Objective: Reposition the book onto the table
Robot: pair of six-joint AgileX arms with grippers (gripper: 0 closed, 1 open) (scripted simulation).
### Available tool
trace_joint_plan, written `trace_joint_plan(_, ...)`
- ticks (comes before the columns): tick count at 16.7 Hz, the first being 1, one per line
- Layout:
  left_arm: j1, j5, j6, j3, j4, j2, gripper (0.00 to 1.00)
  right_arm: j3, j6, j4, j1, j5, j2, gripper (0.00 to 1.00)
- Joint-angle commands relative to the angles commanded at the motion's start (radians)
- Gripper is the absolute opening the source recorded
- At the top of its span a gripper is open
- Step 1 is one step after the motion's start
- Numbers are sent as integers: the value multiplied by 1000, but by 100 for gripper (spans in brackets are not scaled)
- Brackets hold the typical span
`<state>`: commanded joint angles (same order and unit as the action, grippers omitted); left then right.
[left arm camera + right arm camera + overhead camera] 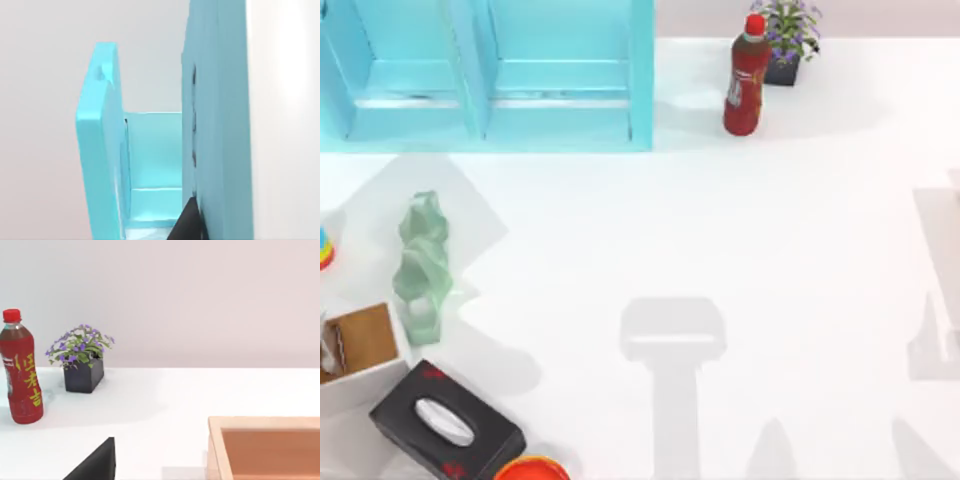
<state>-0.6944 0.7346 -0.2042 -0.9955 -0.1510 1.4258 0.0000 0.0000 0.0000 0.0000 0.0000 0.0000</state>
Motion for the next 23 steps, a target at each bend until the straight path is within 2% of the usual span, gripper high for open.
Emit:
trace_joint_plan(2, 9, -4, 9, 2, 1, 1, 0, 0, 0, 0, 0, 0, 0, 100)
trace_joint_plan(5, 86, -42, 95, 17, 1, 7, 0, 0, 0, 0, 0, 0, 0, 100)
trace_joint_plan(10, 360, -195, 394, 26, -49, 21, 0, 0, 0, 0, 0, 0, 0, 100)
trace_joint_plan(13, 579, -340, 628, 8, -120, 35, 0, 0, 0, 0, 0, 0, 0, 100)
trace_joint_plan(16, 817, -518, 889, -20, -205, 63, 0, 0, 0, 0, 0, 0, 0, 100)
trace_joint_plan(23, 1350, -1025, 1519, -48, -359, 220, 0, 0, 0, 0, 0, 0, 0, 100)
